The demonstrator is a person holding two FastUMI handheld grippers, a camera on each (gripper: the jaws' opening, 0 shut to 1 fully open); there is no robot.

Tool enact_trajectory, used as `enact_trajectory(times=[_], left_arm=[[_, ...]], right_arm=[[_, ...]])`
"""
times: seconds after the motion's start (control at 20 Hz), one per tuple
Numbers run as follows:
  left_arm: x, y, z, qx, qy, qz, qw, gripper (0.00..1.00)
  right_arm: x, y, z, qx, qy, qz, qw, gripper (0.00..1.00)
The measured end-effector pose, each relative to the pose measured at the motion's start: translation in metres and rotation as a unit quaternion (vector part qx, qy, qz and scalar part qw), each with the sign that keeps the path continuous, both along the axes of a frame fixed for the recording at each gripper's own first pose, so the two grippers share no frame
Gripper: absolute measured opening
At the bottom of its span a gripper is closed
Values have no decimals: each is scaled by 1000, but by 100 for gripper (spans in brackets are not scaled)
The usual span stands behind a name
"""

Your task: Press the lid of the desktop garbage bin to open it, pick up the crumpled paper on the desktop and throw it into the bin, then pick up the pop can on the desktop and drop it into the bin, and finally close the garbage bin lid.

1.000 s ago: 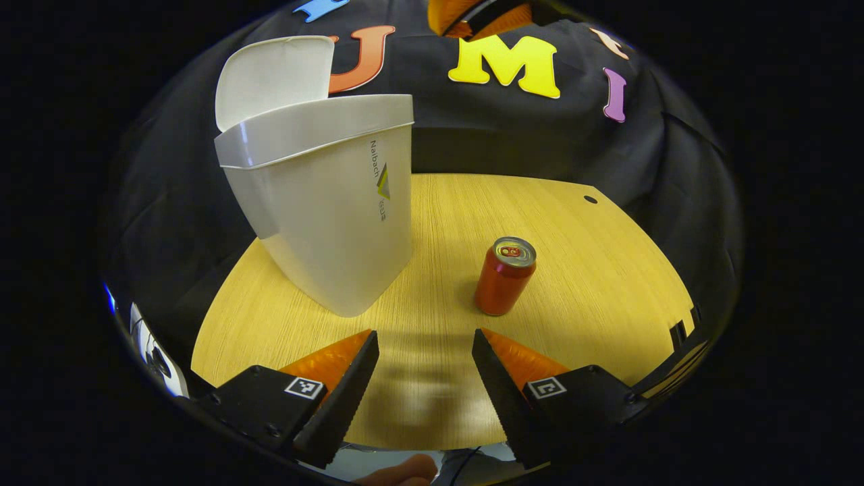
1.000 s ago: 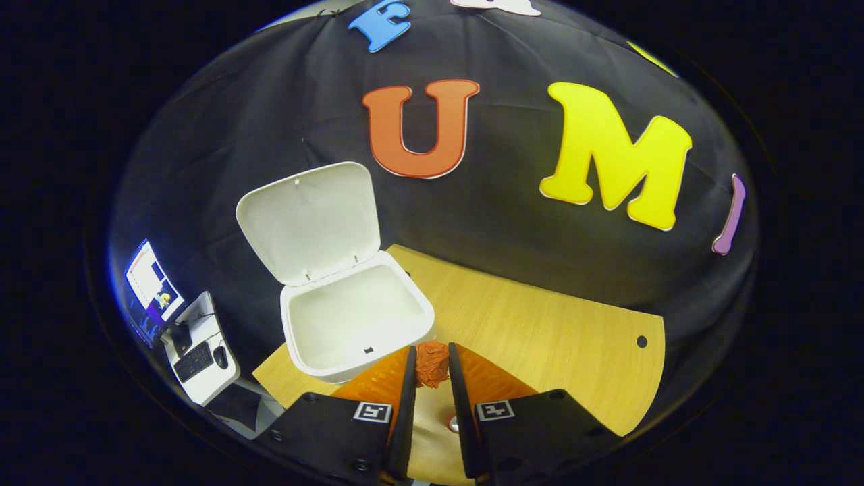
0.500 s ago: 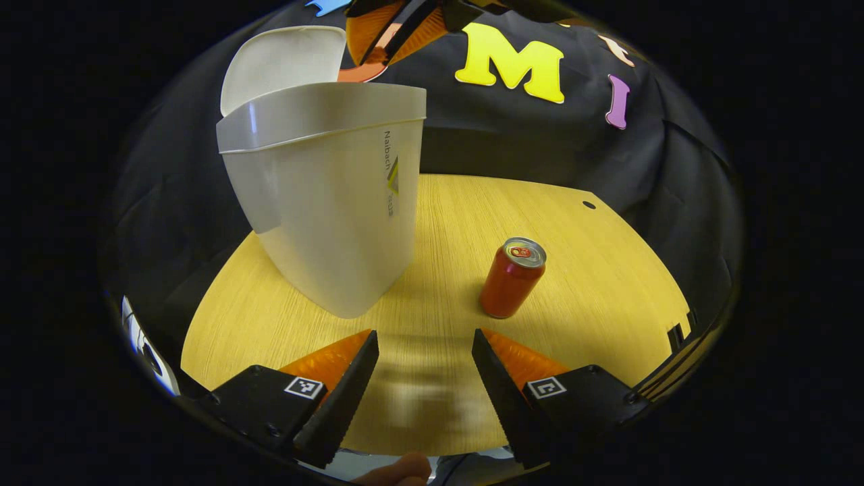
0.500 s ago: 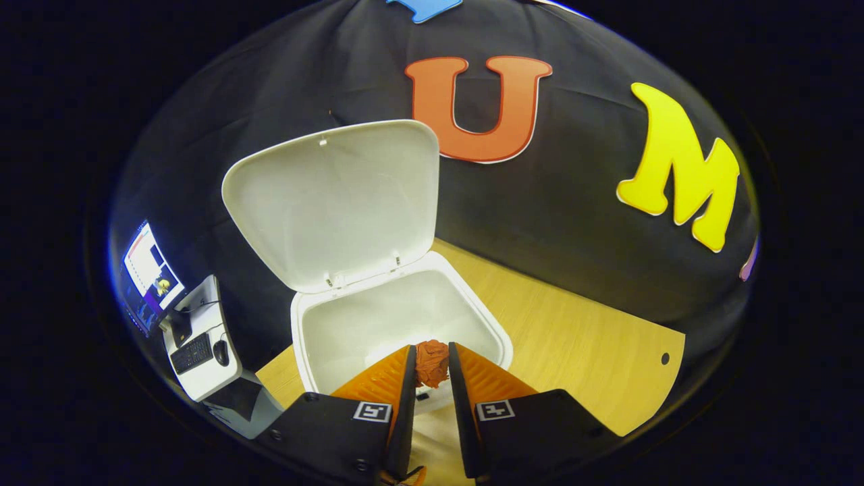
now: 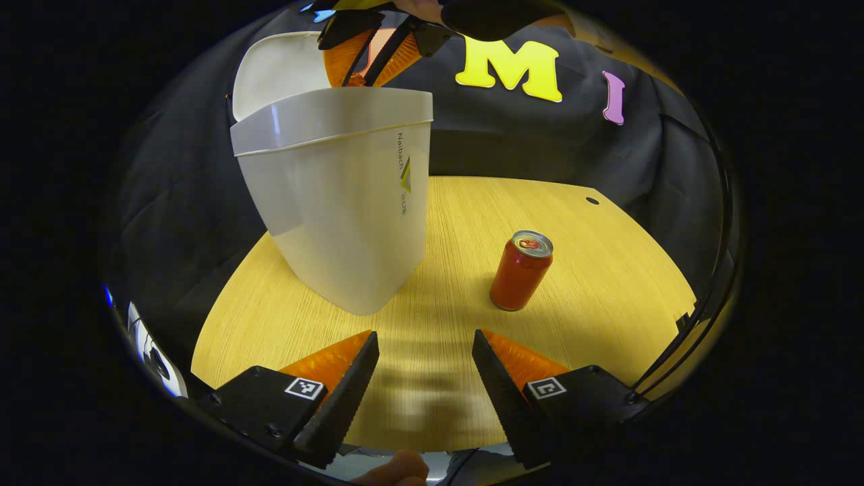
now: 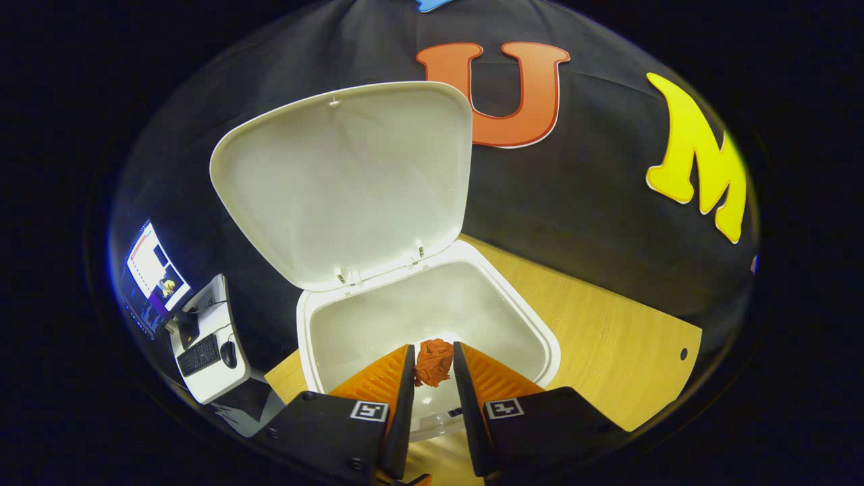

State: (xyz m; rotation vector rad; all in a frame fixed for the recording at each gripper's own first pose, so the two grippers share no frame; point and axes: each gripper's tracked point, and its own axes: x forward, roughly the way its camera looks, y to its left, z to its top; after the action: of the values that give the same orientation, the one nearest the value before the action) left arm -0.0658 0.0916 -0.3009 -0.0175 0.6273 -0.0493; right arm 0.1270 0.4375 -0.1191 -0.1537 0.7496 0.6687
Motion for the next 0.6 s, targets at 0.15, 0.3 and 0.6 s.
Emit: enact_trajectory(times=[0.15, 0.3, 0.6], left_arm=[[-6, -2, 1, -9, 2, 3, 1000, 93], [-14, -7, -2, -19, 11, -2, 1000, 94], [-13, -17, 2, -9, 1, -18, 1000, 93]], right_arm=[[-8, 10, 10, 33, 8, 11, 999, 63], [-13, 11, 23, 49, -5, 21, 999, 89], [-20, -15, 57, 73, -43, 18, 996, 97]])
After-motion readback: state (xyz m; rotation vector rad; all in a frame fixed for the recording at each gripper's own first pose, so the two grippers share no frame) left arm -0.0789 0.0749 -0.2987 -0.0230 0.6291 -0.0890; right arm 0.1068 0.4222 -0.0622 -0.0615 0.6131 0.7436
